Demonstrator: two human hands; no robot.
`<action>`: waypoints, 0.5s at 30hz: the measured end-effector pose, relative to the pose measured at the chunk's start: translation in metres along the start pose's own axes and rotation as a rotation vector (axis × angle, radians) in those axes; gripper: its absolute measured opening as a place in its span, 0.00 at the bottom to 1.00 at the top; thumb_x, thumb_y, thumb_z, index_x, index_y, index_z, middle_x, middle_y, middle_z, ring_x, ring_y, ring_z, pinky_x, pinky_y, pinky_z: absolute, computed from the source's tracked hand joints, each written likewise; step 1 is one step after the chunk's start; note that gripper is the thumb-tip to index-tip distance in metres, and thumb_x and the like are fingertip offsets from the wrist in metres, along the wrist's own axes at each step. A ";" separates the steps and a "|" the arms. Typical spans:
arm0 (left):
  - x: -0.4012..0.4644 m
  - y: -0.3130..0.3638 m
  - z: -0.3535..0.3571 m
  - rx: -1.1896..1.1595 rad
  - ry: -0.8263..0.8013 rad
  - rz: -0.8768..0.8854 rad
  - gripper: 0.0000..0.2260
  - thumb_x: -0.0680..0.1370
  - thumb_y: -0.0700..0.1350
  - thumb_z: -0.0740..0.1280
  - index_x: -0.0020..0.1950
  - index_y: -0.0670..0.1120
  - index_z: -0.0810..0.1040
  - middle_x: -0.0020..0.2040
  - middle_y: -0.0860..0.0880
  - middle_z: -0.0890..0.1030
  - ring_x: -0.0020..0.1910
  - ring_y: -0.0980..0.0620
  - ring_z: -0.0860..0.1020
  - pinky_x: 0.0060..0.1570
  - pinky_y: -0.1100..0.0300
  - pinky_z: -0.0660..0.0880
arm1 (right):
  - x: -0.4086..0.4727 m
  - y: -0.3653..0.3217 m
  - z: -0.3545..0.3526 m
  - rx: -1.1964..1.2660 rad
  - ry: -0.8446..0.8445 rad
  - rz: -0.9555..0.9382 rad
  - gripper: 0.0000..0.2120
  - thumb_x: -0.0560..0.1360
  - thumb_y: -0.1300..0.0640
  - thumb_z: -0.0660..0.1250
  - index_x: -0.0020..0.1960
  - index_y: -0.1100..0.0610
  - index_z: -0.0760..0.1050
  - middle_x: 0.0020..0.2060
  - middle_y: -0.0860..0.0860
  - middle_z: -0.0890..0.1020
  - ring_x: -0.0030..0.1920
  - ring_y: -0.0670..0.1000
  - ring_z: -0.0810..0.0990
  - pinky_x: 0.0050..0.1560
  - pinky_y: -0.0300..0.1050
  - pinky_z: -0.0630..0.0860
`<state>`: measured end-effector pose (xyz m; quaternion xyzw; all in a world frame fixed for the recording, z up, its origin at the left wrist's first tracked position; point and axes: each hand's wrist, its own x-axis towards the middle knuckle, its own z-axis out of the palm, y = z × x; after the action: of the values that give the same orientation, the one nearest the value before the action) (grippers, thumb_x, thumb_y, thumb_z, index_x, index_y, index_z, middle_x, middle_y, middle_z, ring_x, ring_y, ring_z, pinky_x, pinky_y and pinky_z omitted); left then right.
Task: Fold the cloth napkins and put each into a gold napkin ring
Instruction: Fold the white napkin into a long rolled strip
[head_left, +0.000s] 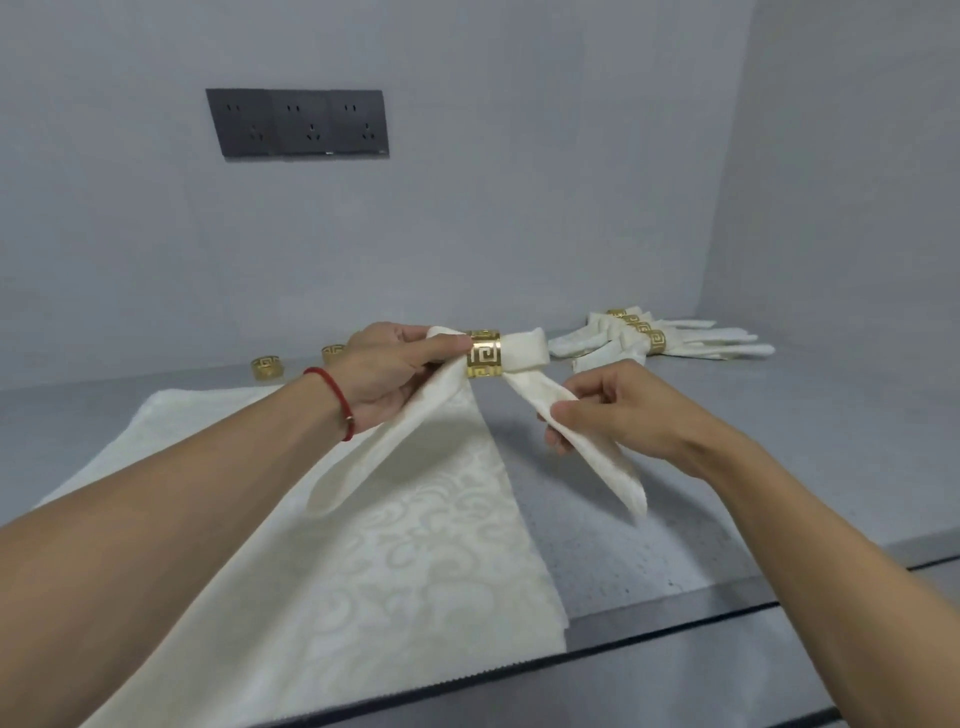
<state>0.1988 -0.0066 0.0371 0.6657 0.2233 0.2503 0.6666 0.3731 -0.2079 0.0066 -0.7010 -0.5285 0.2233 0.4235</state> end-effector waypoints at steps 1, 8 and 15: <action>0.000 0.000 0.003 0.005 -0.008 0.001 0.15 0.75 0.40 0.73 0.60 0.36 0.82 0.57 0.38 0.83 0.50 0.47 0.82 0.58 0.55 0.79 | -0.001 -0.001 -0.001 0.016 0.025 0.001 0.09 0.81 0.55 0.66 0.53 0.58 0.83 0.46 0.51 0.88 0.50 0.55 0.87 0.59 0.53 0.81; -0.006 0.003 0.016 0.023 -0.035 0.010 0.13 0.76 0.40 0.72 0.59 0.37 0.82 0.52 0.40 0.85 0.42 0.50 0.82 0.47 0.59 0.80 | 0.009 -0.011 0.006 0.132 0.201 -0.079 0.10 0.83 0.50 0.65 0.56 0.54 0.83 0.41 0.50 0.87 0.37 0.49 0.82 0.39 0.38 0.78; -0.018 0.007 0.011 0.015 0.034 0.042 0.13 0.74 0.41 0.74 0.57 0.38 0.83 0.58 0.34 0.82 0.50 0.45 0.79 0.60 0.50 0.75 | 0.012 -0.008 0.003 0.077 0.227 -0.141 0.06 0.80 0.51 0.70 0.54 0.50 0.84 0.35 0.53 0.76 0.35 0.44 0.74 0.37 0.36 0.71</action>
<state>0.1918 -0.0268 0.0436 0.6709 0.2221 0.2739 0.6523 0.3703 -0.1948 0.0129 -0.6660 -0.5165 0.1324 0.5217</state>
